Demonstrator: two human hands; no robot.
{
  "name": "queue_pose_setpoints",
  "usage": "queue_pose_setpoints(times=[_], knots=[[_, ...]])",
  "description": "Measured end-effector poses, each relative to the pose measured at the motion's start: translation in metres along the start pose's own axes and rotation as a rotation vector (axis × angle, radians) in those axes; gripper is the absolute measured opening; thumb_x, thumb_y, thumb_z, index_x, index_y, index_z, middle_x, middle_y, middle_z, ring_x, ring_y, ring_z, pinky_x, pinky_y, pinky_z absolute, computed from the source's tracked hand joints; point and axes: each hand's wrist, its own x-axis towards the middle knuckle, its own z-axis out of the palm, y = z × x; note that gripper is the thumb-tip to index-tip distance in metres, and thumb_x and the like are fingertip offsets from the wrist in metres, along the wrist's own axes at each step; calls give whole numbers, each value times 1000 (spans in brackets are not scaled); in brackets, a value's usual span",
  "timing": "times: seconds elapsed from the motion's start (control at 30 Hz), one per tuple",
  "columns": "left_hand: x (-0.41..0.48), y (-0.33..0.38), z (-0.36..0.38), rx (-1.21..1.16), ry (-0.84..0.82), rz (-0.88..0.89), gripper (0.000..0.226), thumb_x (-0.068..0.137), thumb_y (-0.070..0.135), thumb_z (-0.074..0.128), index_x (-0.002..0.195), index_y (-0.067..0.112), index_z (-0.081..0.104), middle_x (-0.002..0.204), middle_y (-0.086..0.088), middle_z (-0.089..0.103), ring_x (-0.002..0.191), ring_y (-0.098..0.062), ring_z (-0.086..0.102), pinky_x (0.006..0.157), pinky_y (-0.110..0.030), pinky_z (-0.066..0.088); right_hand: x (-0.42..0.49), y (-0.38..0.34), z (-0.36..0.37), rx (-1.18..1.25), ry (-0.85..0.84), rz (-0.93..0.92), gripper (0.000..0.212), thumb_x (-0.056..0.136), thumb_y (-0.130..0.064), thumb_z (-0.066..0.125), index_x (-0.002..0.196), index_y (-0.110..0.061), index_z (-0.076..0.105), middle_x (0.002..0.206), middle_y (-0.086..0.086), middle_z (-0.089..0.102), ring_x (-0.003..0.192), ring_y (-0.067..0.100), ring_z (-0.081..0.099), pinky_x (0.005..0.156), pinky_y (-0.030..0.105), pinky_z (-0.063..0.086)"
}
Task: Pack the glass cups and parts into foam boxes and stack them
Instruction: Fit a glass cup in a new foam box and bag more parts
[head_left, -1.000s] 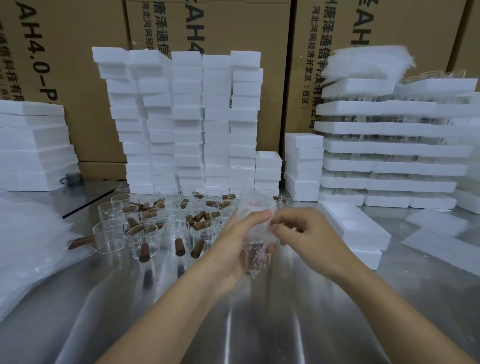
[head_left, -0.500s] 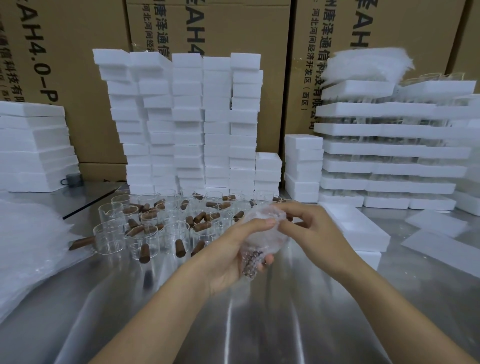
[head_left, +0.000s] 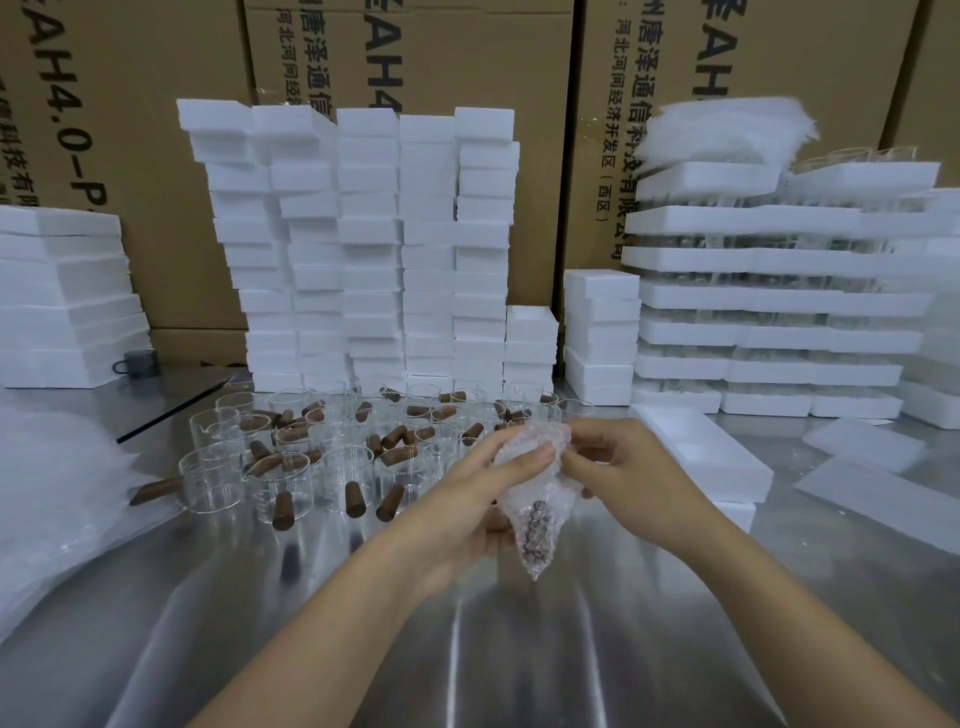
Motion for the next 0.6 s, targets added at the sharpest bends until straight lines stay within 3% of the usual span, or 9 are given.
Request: queue_pose_setpoints(times=[0.07, 0.13, 0.2, 0.33, 0.37, 0.47, 0.6], knots=[[0, -1, -1, 10, 22, 14, 53, 86, 50, 86, 134, 35, 70, 125, -8, 79, 100, -24, 78, 73, -29, 60, 0, 0, -5, 20, -20, 5, 27, 99, -9, 66, 106, -29, 82, 96, -7, 80, 85, 5, 71, 76, 18, 55], [1, -3, -1, -20, 78, 12, 51, 87, 48, 85, 132, 30, 71, 116, -10, 81, 86, -21, 79, 66, -26, 59, 1, 4, -12, 1, -15, 42, 30, 95, -8, 70, 109, -33, 79, 105, -11, 79, 98, 8, 72, 88, 23, 55], [2, -3, -2, -83, 155, -2, 53, 84, 46, 86, 131, 25, 71, 107, -11, 82, 77, -20, 78, 62, -26, 59, 3, 11, -22, -84, 98, 107, 34, 91, -9, 70, 110, -36, 76, 112, -16, 75, 107, 5, 67, 92, 27, 51], [5, 2, -8, -287, 259, 2, 66, 74, 45, 89, 132, 21, 68, 110, -13, 82, 97, -29, 78, 99, -44, 62, 4, 33, -46, -455, 385, 227, 33, 92, -20, 71, 124, -27, 70, 118, -13, 67, 117, 18, 61, 90, 32, 42], [4, 5, -10, -363, 259, 6, 70, 72, 46, 90, 133, 19, 68, 110, -12, 82, 95, -27, 77, 98, -42, 61, 4, 40, -52, -535, 391, 291, 38, 93, -25, 72, 130, -26, 67, 122, -8, 67, 118, 21, 61, 88, 34, 43], [1, 12, -15, -672, 199, 37, 81, 70, 52, 92, 135, 12, 67, 109, -10, 79, 88, -20, 75, 81, -31, 56, 1, 56, -65, -749, 294, 518, 50, 94, -39, 69, 141, -30, 56, 131, -7, 69, 122, 24, 62, 101, 43, 44], [3, 20, -26, -782, 350, 117, 97, 56, 67, 92, 134, 16, 68, 110, -8, 76, 86, -19, 66, 63, -26, 48, -3, 67, -71, -781, 302, 602, 43, 98, -31, 59, 141, -29, 60, 118, -6, 74, 117, 24, 64, 108, 41, 31]])
